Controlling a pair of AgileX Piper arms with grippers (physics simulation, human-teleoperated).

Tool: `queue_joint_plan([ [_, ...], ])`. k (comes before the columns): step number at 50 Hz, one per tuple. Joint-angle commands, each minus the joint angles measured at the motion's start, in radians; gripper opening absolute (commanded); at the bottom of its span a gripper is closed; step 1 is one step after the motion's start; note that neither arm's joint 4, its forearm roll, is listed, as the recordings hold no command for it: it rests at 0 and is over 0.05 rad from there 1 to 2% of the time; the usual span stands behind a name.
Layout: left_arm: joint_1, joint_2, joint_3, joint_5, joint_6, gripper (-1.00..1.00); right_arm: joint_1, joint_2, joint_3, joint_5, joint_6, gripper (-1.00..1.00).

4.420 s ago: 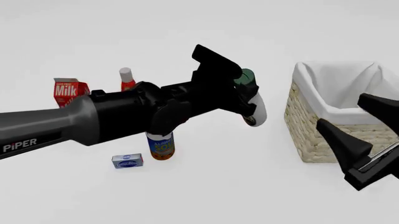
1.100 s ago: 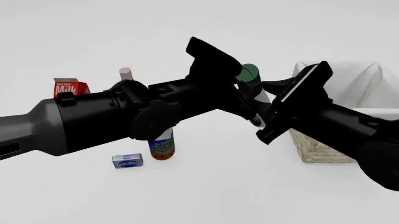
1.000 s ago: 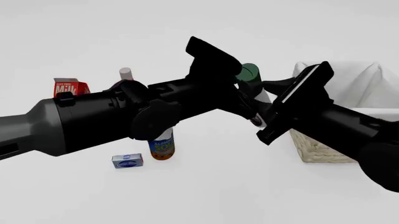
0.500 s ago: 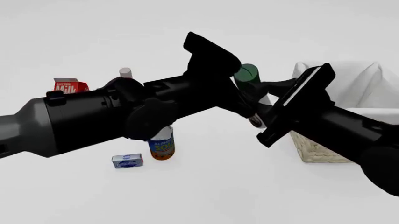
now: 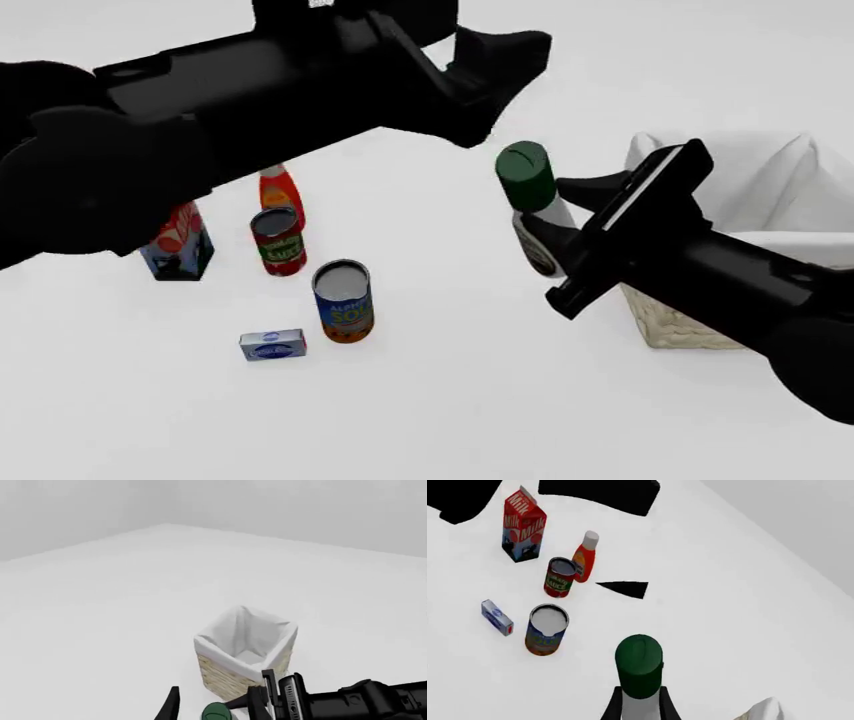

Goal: Pick the salad dressing and place it in the basket.

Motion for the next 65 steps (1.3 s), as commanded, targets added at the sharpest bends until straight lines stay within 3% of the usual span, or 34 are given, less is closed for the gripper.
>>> queue_joint_plan([
  [1, 0.04, -0.196, 0.006, 0.04, 0.018, 1.0, 0.001, -0.008, -0.004, -0.004, 0.02, -1.0],
  [9, 0.104, -0.354, 0.134, -0.009, 0.017, 1.0, -0.001, -0.021, -0.004, 0.0, 0.027, -1.0],
  [18, 0.284, -0.586, 0.364, -0.101, -0.013, 1.0, -0.008, -0.058, -0.019, 0.023, 0.039, -1.0],
  [29, 0.414, -0.718, 0.559, -0.179, -0.02, 1.0, -0.024, -0.088, -0.048, 0.043, 0.049, -1.0],
  [31, 0.434, -0.74, 0.59, -0.194, -0.06, 1.0, -0.029, -0.094, -0.055, 0.046, 0.051, -1.0],
  [38, 0.534, -0.803, 0.686, -0.238, -0.078, 1.0, -0.036, -0.107, -0.068, 0.051, 0.06, -1.0],
  [40, 0.565, -0.809, 0.722, -0.244, -0.118, 1.0, -0.042, -0.114, -0.076, 0.055, 0.066, -1.0],
  [49, 0.697, -0.928, 0.888, -0.263, -0.095, 1.0, -0.059, -0.153, -0.119, 0.077, 0.08, -1.0],
  [53, 0.763, -0.984, 0.974, -0.264, -0.137, 1.0, -0.076, -0.177, -0.145, 0.091, 0.095, -1.0],
  [65, 0.859, -1.103, 1.076, -0.226, -0.126, 1.0, -0.129, -0.216, -0.24, 0.135, 0.126, -1.0],
])
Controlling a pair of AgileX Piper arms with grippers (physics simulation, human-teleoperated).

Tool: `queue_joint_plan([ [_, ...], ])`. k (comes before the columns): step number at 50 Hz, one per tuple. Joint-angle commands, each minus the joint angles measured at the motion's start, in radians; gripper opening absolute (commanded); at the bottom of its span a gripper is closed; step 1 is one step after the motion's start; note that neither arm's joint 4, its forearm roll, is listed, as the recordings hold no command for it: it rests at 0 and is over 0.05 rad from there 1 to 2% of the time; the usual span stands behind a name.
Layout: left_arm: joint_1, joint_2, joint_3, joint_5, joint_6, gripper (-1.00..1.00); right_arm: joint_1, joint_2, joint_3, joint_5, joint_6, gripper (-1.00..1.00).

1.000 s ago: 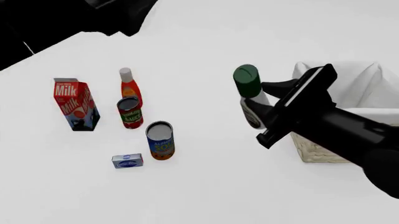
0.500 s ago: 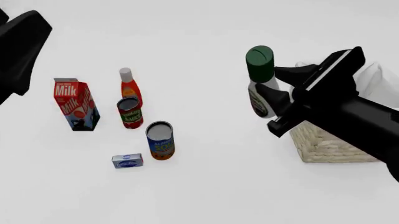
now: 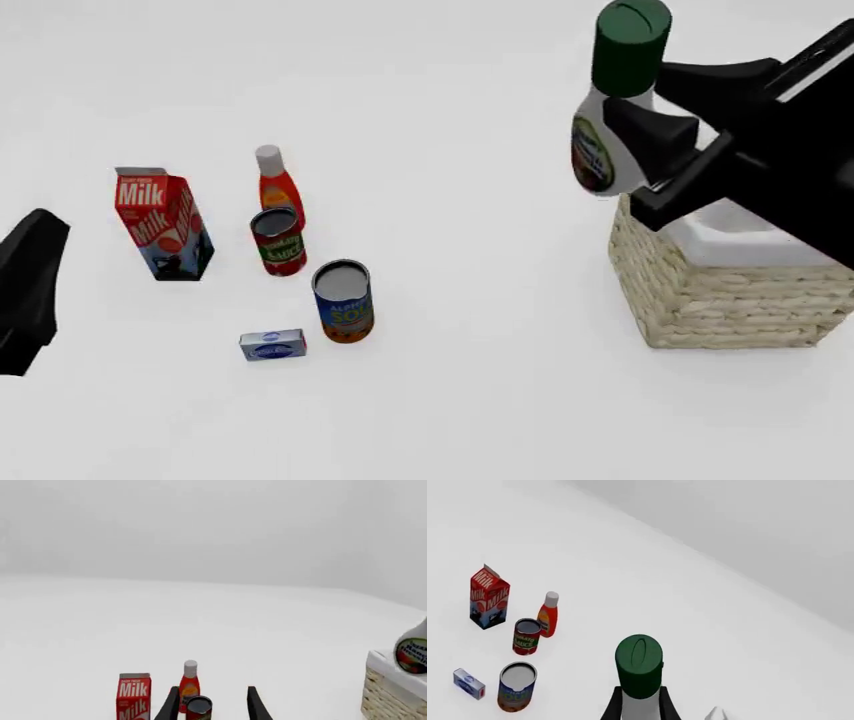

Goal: Pick the salad dressing and place it in the basket.

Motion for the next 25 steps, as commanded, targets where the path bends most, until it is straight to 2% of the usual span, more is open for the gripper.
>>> queue_joint_plan([
  [1, 0.11, -0.123, 0.128, 0.015, -0.006, 1.0, -0.052, -0.047, -0.094, 0.037, 0.045, -1.0],
  [15, 0.162, -0.179, 0.22, 0.002, 0.005, 1.0, -0.154, -0.077, -0.175, 0.079, 0.077, -1.0],
  [25, 0.183, -0.203, 0.225, 0.032, 0.0, 1.0, -0.232, -0.082, -0.209, 0.094, 0.096, -1.0],
])
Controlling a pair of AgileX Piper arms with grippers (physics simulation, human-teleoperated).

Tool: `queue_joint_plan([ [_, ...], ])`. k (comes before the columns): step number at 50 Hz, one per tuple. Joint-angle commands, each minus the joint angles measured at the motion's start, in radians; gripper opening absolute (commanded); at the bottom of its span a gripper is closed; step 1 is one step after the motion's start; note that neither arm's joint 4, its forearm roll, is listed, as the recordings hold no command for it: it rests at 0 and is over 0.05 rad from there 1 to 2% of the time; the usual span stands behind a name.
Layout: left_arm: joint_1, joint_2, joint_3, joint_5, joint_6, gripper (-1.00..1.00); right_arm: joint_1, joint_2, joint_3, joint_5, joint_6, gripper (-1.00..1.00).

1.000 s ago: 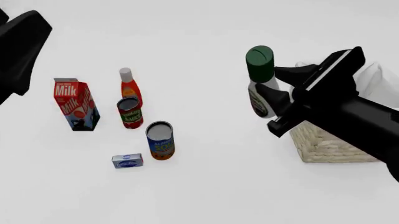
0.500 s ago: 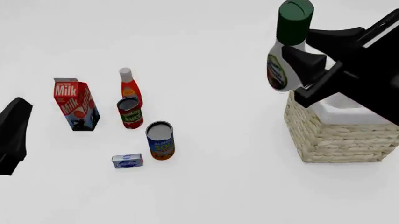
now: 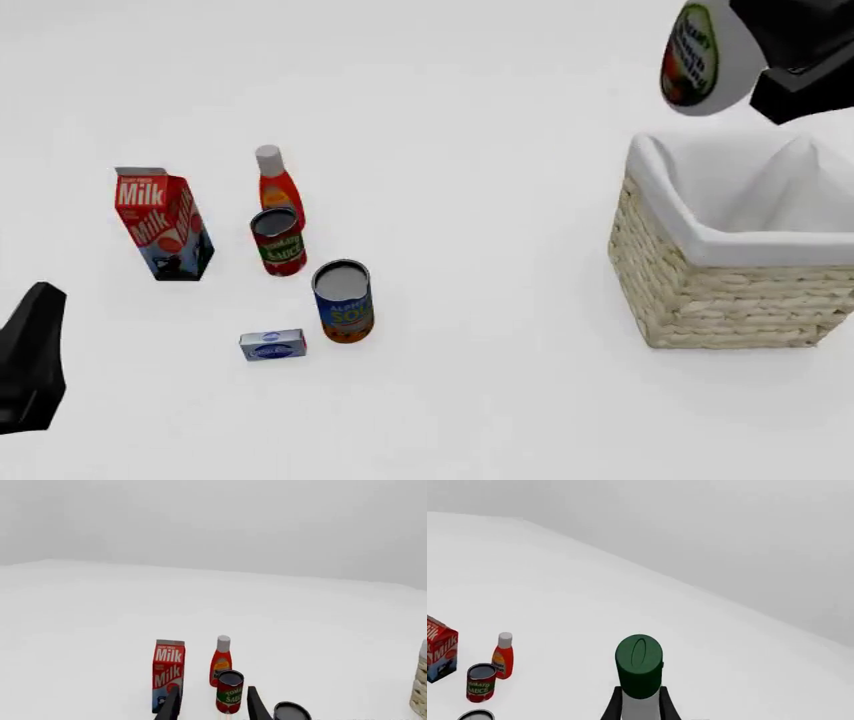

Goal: Pick the salad dressing and place it in the basket.

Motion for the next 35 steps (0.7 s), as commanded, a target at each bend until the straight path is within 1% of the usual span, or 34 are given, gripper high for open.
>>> queue_joint_plan([
  [1, 0.034, -0.044, 0.036, 0.02, 0.007, 1.0, -0.089, -0.015, -0.056, 0.019, 0.042, -1.0],
  [10, 0.06, -0.069, 0.044, 0.038, 0.018, 1.0, -0.168, -0.004, -0.071, 0.013, 0.066, -1.0],
  [12, 0.065, -0.068, 0.066, 0.017, 0.018, 1.0, -0.183, -0.003, -0.074, 0.013, 0.073, -1.0],
  [16, 0.072, -0.079, 0.094, 0.009, 0.022, 1.0, -0.226, 0.001, -0.072, 0.002, 0.087, -1.0],
  [26, 0.075, -0.096, 0.108, 0.027, 0.025, 1.0, -0.291, 0.024, -0.057, -0.02, 0.106, -1.0],
  [35, 0.067, -0.081, 0.108, 0.014, 0.026, 1.0, -0.333, 0.036, -0.029, -0.035, 0.126, -1.0],
])
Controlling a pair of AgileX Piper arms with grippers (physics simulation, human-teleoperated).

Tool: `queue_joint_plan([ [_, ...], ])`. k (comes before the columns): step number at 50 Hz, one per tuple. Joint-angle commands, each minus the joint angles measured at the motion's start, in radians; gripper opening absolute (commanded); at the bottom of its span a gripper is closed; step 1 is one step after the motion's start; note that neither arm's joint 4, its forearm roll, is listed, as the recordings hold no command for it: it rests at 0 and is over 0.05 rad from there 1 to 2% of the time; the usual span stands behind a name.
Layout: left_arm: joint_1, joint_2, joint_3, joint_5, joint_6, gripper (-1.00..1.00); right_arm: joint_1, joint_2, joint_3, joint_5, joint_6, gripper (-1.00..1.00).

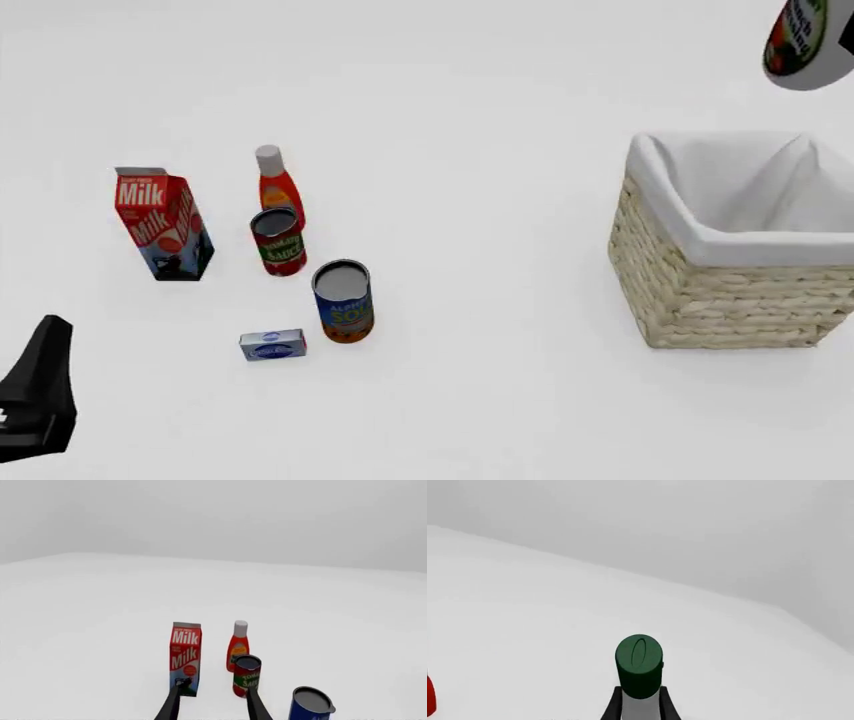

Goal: Pick the salad dressing and place it in the basket.

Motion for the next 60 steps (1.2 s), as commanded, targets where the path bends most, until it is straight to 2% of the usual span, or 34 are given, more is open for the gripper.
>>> queue_joint_plan([
  [1, -0.003, 0.004, 0.01, -0.006, 0.006, 1.0, -0.072, 0.016, 0.018, -0.02, 0.044, -1.0],
  [16, 0.001, 0.029, 0.01, -0.029, 0.013, 1.0, -0.137, -0.017, 0.094, 0.019, 0.091, -1.0],
  [26, -0.002, 0.022, 0.01, -0.019, 0.007, 1.0, -0.154, -0.038, 0.117, 0.063, 0.08, -1.0],
  [35, -0.01, 0.032, 0.01, -0.028, 0.003, 1.0, -0.166, 0.0, 0.135, 0.033, 0.073, -1.0],
  [51, -0.017, -0.018, 0.01, 0.025, 0.006, 1.0, -0.164, 0.112, 0.12, -0.033, 0.076, -1.0],
  [60, -0.015, 0.0, 0.01, 0.009, 0.006, 1.0, -0.173, 0.141, 0.127, -0.051, 0.065, -1.0],
])
